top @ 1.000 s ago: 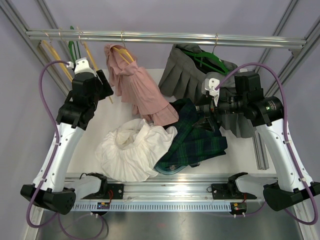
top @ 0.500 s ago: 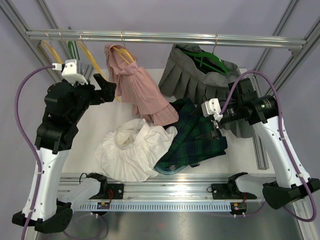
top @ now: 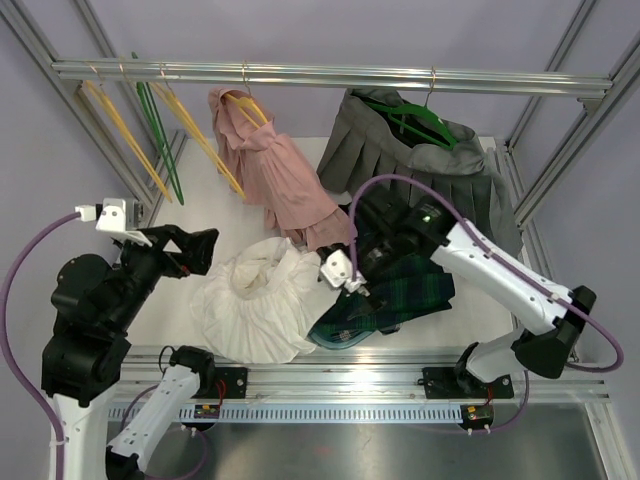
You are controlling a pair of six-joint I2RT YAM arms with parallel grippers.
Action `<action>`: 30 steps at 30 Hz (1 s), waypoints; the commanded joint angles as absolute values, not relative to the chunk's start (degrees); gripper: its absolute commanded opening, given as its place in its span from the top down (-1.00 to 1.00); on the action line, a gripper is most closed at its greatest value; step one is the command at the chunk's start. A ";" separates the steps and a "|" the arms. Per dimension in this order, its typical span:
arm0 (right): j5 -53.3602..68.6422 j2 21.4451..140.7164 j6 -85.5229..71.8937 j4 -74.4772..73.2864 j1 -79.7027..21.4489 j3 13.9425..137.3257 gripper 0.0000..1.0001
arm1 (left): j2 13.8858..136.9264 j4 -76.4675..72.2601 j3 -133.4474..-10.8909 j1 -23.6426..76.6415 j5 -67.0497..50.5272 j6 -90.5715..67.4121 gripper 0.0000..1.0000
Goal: Remove the skirt from the hanger
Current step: Place the skirt into the basket
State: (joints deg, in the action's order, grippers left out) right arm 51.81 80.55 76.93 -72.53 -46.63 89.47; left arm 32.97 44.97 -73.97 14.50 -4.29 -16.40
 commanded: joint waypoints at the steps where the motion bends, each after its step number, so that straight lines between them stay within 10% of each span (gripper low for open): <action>1: 41.76 86.03 68.91 -63.13 -53.77 92.28 -0.99 | 30.77 47.37 -71.72 14.24 -2.55 -17.49 -0.98; 23: 10.46 107.13 56.86 -31.12 -66.89 90.97 -0.97 | 23.12 57.57 -71.11 14.24 13.71 -20.65 -0.98; 30: 15.29 109.33 57.39 -37.77 -66.80 93.07 -0.35 | 22.15 57.48 -70.31 14.24 13.80 -21.27 -0.98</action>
